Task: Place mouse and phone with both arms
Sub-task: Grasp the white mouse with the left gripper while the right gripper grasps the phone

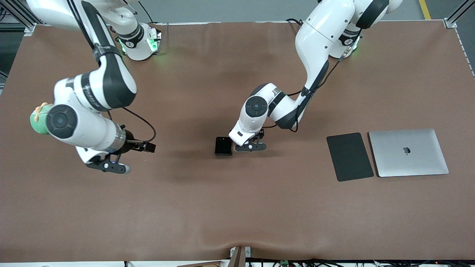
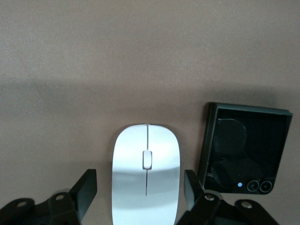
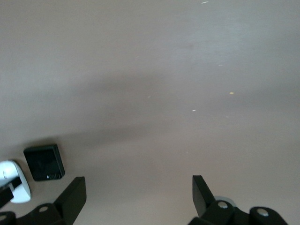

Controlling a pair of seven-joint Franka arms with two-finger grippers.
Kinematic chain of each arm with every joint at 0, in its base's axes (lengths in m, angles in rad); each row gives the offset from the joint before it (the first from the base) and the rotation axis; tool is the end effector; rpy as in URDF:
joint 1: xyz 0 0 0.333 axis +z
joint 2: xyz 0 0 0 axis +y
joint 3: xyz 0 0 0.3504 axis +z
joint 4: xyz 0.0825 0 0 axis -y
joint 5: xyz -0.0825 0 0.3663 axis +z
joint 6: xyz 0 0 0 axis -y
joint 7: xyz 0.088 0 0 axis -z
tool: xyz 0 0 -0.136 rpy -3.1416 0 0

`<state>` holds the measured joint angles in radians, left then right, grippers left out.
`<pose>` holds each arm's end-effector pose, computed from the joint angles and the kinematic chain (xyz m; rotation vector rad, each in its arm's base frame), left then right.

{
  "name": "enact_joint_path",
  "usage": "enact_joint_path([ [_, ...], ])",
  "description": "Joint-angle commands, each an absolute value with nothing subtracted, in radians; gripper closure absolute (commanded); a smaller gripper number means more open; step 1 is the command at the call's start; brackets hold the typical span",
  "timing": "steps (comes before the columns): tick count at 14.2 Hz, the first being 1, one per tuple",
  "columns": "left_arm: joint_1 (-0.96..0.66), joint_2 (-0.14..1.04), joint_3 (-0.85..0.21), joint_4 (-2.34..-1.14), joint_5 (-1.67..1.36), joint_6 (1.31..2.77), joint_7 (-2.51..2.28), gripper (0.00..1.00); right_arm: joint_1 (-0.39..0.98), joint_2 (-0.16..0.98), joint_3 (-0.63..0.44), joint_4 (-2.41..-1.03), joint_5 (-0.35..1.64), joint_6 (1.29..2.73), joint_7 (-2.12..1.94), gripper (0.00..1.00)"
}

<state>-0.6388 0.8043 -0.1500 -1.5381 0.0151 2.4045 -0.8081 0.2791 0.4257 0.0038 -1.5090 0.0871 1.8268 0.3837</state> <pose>0.5253 -0.5025 0.1949 3.0229 0.0872 -0.0294 0.6355 0.1943 0.4205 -3.0842 0.1972 0.2005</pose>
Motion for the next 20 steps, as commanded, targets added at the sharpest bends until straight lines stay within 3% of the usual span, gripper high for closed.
enact_joint_path([
  [1, -0.657, 0.834, -0.135, -1.511, 0.037, 2.433, -0.831, 0.19, 0.33, 0.423, -0.002, -1.493, 0.092, 1.825, 0.293, 0.0],
  [5, -0.66, 0.841, -0.137, -1.511, 0.043, 2.438, -0.831, 0.24, 0.348, 0.425, -0.002, -1.587, 0.092, 1.969, 0.164, 0.0],
  [8, -0.66, 0.841, -0.137, -1.513, 0.043, 2.437, -0.831, 0.34, 0.351, 0.425, -0.002, -1.631, 0.098, 2.039, 0.198, 0.0],
  [10, -0.666, 0.839, -0.137, -1.513, 0.043, 2.436, -0.831, 0.47, 0.35, 0.431, -0.002, -1.617, 0.101, 2.051, 0.293, 0.0],
  [14, -0.649, 0.821, -0.135, -1.513, 0.066, 2.422, -0.825, 0.49, 0.399, 0.527, -0.002, -1.551, 0.1, 2.179, 0.394, 0.0],
  [20, -0.546, 0.704, -0.138, -1.528, 0.089, 2.314, -0.752, 0.48, 0.446, 0.656, -0.003, -1.431, 0.089, 2.194, 0.411, 0.0],
])
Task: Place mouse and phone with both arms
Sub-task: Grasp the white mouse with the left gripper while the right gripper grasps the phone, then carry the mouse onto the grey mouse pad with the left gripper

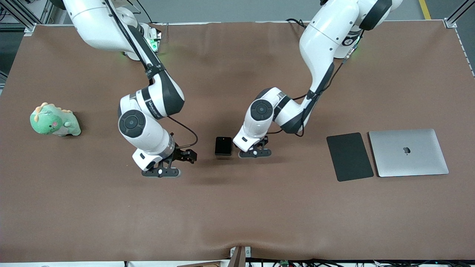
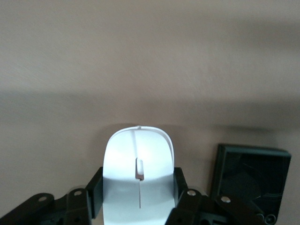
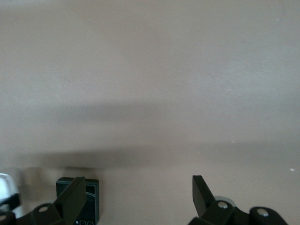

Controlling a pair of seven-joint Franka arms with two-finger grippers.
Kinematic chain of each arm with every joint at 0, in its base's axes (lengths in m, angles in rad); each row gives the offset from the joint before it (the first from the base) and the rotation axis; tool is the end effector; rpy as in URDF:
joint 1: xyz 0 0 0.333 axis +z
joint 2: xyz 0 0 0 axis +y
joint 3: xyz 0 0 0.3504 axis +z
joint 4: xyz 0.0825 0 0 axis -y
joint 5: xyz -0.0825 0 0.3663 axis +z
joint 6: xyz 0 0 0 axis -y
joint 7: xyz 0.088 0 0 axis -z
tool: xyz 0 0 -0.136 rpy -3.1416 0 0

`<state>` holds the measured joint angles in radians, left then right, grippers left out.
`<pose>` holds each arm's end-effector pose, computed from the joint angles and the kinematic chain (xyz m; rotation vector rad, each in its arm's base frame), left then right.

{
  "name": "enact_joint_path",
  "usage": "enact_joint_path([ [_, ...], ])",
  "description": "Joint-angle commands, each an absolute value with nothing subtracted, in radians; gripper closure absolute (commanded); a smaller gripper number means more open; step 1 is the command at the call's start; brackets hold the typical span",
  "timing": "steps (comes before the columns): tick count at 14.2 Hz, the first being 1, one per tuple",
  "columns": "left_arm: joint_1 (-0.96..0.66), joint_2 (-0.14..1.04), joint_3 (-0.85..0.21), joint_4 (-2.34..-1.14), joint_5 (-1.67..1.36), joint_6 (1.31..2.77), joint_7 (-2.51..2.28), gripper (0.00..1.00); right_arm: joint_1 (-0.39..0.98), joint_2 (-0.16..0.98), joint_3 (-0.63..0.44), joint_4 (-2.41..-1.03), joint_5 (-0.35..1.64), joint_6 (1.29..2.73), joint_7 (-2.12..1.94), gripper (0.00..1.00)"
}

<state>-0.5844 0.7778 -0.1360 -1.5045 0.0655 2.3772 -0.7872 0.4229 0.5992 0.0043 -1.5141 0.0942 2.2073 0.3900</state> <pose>0.5671 -0.4708 0.2248 3.0359 0.0993 0.0661 0.6556 0.3038 0.3305 -3.0290 0.0244 -0.0820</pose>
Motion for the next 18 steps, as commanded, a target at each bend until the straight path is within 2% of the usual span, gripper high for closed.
enact_joint_path([
  [1, -0.52, 0.675, -0.138, -1.532, 0.087, 2.28, -0.705, 0.48, 0.459, 0.695, -0.003, -1.402, 0.089, 2.197, 0.428, 0.0],
  [4, -0.438, 0.592, -0.143, -1.581, 0.087, 2.25, -0.588, 0.47, 0.534, 0.842, -0.008, -1.309, 0.078, 2.325, 0.602, 0.0],
  [10, -0.259, 0.482, -0.15, -1.713, 0.084, 2.249, -0.341, 0.47, 0.658, 0.864, -0.014, -1.328, -0.072, 2.329, 0.714, 0.0],
  [14, -0.145, 0.448, -0.15, -1.79, 0.084, 2.252, -0.247, 0.47, 0.663, 0.861, -0.014, -1.374, -0.106, 2.295, 0.753, 0.0],
  [18, -0.054, 0.456, -0.15, -1.831, 0.083, 2.267, -0.221, 0.46, 0.65, 0.861, -0.012, -1.378, -0.101, 2.203, 0.805, 0.0],
])
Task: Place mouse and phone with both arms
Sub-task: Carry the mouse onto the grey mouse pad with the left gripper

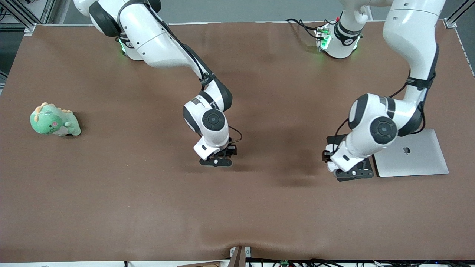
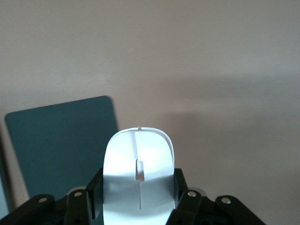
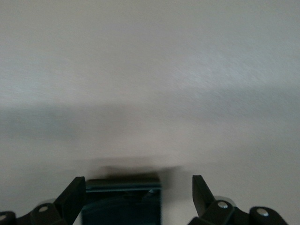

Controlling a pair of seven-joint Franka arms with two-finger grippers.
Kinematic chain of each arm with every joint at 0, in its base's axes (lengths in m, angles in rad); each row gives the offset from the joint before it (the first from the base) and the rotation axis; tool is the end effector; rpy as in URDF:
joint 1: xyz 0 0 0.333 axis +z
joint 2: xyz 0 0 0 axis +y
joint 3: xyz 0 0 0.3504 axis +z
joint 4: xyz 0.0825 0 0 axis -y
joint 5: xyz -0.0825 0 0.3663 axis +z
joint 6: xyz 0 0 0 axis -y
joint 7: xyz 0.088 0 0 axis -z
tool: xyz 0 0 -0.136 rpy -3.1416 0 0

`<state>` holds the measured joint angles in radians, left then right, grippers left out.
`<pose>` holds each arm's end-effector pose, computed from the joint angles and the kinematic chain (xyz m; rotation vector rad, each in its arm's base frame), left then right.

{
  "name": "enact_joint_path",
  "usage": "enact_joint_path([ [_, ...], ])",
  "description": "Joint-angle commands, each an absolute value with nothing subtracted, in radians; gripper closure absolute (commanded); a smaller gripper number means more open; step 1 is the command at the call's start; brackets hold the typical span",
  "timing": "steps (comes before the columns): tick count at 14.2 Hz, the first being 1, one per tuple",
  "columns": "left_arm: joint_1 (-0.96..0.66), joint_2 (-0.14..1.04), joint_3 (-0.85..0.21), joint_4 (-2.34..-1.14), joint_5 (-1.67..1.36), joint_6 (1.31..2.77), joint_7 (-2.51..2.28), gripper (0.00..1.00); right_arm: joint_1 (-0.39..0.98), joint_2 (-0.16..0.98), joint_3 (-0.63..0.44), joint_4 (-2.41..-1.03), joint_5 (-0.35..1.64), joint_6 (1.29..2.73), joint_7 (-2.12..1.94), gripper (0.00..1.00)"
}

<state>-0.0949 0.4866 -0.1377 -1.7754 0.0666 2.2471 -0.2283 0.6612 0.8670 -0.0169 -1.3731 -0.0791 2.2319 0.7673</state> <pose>0.6426 -0.1403 0.2994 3.1311 -0.0482 -0.0190 0.5974 0.4469 0.1978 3.0766 -0.1050 0.0654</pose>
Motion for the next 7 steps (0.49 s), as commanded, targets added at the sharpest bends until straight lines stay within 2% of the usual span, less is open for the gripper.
enact_joint_path([
  [1, -0.037, 0.457, -0.15, -1.845, 0.083, 2.278, -0.221, 0.46, 0.65, 0.861, -0.011, -1.378, -0.094, 2.2, 0.805, 0.0],
  [7, 0.02, 0.472, -0.147, -1.914, 0.08, 2.379, -0.219, 0.45, 0.65, 0.861, -0.008, -1.374, -0.026, 2.212, 0.805, 0.0],
])
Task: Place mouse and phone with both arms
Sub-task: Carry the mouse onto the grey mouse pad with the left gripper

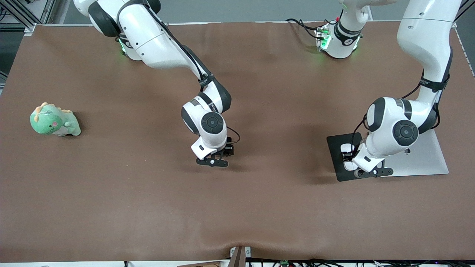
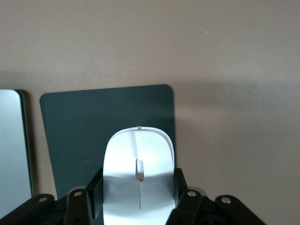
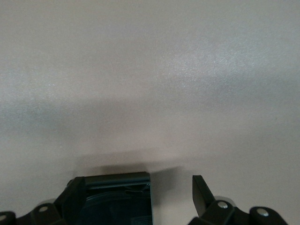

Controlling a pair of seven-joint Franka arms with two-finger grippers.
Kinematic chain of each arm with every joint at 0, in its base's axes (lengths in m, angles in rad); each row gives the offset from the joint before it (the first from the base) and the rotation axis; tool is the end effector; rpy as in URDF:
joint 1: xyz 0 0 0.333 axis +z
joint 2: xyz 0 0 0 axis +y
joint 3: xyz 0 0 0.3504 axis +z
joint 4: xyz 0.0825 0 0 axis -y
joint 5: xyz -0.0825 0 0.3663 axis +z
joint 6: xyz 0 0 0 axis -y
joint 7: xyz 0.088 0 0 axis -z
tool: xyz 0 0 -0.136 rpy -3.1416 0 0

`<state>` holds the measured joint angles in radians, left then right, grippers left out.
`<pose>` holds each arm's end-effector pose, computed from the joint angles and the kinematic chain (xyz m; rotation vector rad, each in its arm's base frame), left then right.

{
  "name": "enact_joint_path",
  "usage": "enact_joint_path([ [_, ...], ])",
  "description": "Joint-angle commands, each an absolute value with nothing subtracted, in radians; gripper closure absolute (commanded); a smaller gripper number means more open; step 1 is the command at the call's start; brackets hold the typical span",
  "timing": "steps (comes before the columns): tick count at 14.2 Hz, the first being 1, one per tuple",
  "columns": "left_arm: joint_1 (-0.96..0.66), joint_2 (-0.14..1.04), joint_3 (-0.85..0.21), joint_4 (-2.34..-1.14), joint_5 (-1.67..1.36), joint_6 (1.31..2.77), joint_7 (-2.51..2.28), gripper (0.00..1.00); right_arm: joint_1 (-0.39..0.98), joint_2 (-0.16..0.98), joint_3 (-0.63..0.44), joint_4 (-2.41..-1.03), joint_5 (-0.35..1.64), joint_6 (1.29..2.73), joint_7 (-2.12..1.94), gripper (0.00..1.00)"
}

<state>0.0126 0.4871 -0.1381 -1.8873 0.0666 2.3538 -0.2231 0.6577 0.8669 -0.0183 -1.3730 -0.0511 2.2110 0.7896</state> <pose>0.6320 -0.0718 0.2624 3.1249 0.1025 -0.0279 0.5963 0.4434 0.1961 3.0765 -0.1737 0.0215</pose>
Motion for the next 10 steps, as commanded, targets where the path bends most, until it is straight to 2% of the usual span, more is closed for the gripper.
enact_joint_path([
  [1, 0.026, 0.485, -0.147, -1.914, 0.08, 2.388, -0.219, 0.45, 0.652, 0.861, -0.006, -1.374, -0.023, 2.212, 0.804, 0.0],
  [10, 0.057, 0.563, -0.143, -1.917, 0.086, 2.474, -0.215, 0.45, 0.669, 0.868, -0.005, -1.374, -0.023, 2.255, 0.795, 0.0],
])
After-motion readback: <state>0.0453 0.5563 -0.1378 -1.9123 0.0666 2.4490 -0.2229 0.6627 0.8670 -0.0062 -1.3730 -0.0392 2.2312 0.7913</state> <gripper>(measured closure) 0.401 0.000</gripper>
